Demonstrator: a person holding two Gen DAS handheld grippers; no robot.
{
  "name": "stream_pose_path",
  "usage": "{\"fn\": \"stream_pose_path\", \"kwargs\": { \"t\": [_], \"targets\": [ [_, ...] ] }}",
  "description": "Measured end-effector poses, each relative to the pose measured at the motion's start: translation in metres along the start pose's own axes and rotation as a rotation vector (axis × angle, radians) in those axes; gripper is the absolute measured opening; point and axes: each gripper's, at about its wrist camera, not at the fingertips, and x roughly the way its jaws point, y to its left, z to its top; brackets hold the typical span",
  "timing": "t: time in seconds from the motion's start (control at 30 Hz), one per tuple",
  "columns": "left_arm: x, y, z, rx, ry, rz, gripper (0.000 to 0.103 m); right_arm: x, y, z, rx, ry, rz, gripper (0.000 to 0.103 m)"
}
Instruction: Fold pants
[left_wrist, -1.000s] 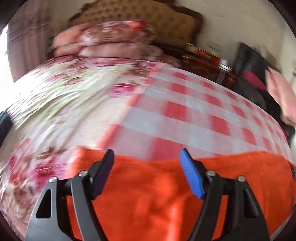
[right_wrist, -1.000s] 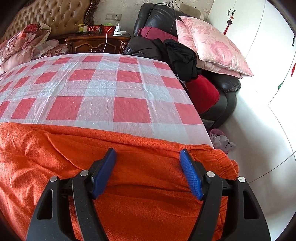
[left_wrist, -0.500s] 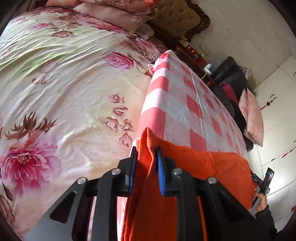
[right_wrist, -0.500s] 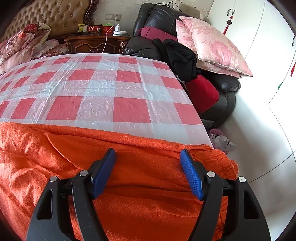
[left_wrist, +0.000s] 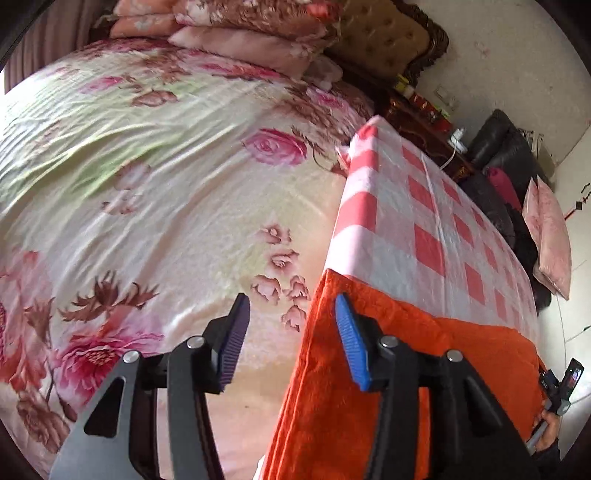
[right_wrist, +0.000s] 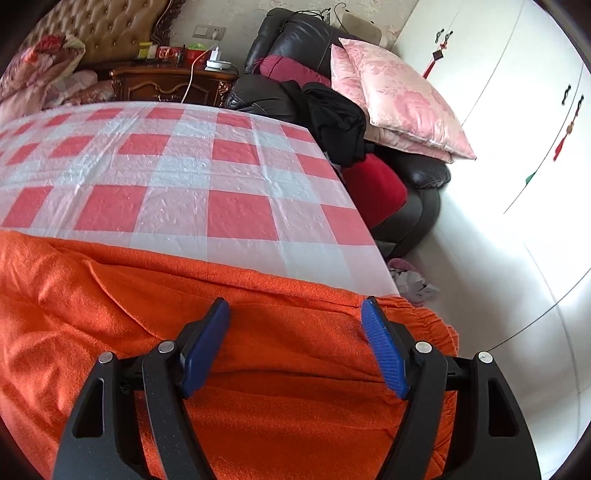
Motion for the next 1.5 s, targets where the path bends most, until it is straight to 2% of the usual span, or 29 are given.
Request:
{"fn": "stream_pose_path", "kwargs": {
  "t": [0.07,0.13,0.2,0.27,0.3,0.33,0.4,0.47,0.53,0.57,0.63,0.73,0.77,0.83,0.9,0.97,1.1,1.23,1.3,1.5],
  "targets": [
    [-0.033,-0.013,-0.015,0.009,-0.087,0.057,0.047,-0.010,-0.009,0.000,0.048,-0.033,0.019,0.073],
    [-0.057,-0.043,-0.041,0.084,-0.143,0.085,0.049,-0.027,-0.018,-0.001,0.090,-0.077,0.018,0.079],
    [-0.056,-0.081,-0.072,0.234,-0.116,0.120,0.049,-0.037,-0.018,-0.003,0.091,-0.074,0.053,0.080],
    [-0.037,-0.117,-0.103,0.393,-0.067,0.185,0.050,-0.040,-0.010,-0.010,0.060,-0.036,0.088,0.079],
    [-0.029,-0.126,-0.114,0.421,-0.047,0.191,0.050,-0.042,-0.006,-0.013,0.047,-0.035,0.092,0.079],
    [-0.021,-0.128,-0.122,0.413,-0.016,0.207,0.051,-0.048,-0.001,-0.018,0.038,-0.042,0.095,0.079],
    [-0.013,-0.120,-0.132,0.380,0.037,0.288,0.052,-0.054,0.003,-0.023,0.038,-0.037,0.126,0.080],
    [-0.025,-0.102,-0.134,0.300,0.043,0.288,0.051,-0.059,0.008,-0.033,0.029,-0.018,0.157,0.081],
    [-0.047,-0.073,-0.130,0.180,0.035,0.274,0.051,-0.063,0.011,-0.043,0.009,-0.001,0.152,0.081],
    [-0.058,-0.058,-0.127,0.116,0.022,0.247,0.050,-0.066,0.010,-0.049,0.011,0.006,0.147,0.081],
    [-0.075,-0.027,-0.123,-0.028,0.005,0.134,0.047,-0.073,0.004,-0.058,0.043,0.008,0.154,0.081],
    [-0.078,0.001,-0.114,-0.169,0.004,0.039,0.035,-0.077,-0.004,-0.071,0.072,0.022,0.141,0.081],
    [-0.077,0.011,-0.111,-0.225,0.001,-0.008,0.034,-0.077,-0.005,-0.075,0.071,0.033,0.134,0.081],
    [-0.072,0.023,-0.107,-0.299,0.024,-0.031,0.034,-0.076,-0.007,-0.081,0.076,0.051,0.124,0.081],
    [-0.068,0.029,-0.106,-0.357,0.027,-0.085,0.034,-0.077,-0.011,-0.083,0.092,0.058,0.124,0.081],
    [-0.064,0.027,-0.107,-0.361,0.047,-0.078,0.031,-0.079,-0.014,-0.083,0.092,0.057,0.115,0.081],
    [-0.064,0.024,-0.106,-0.327,0.055,-0.024,0.010,-0.078,-0.015,-0.083,0.082,0.065,0.107,0.081],
    [-0.085,0.009,-0.101,-0.224,0.009,0.016,0.007,-0.078,-0.015,-0.084,0.088,0.079,0.113,0.081],
    [-0.092,0.009,-0.098,-0.214,-0.004,0.019,0.007,-0.079,-0.016,-0.083,0.090,0.075,0.113,0.081],
    [-0.078,0.023,-0.115,-0.244,0.042,0.033,0.007,-0.082,-0.014,-0.087,0.081,0.073,0.131,0.081]
  ]
}}
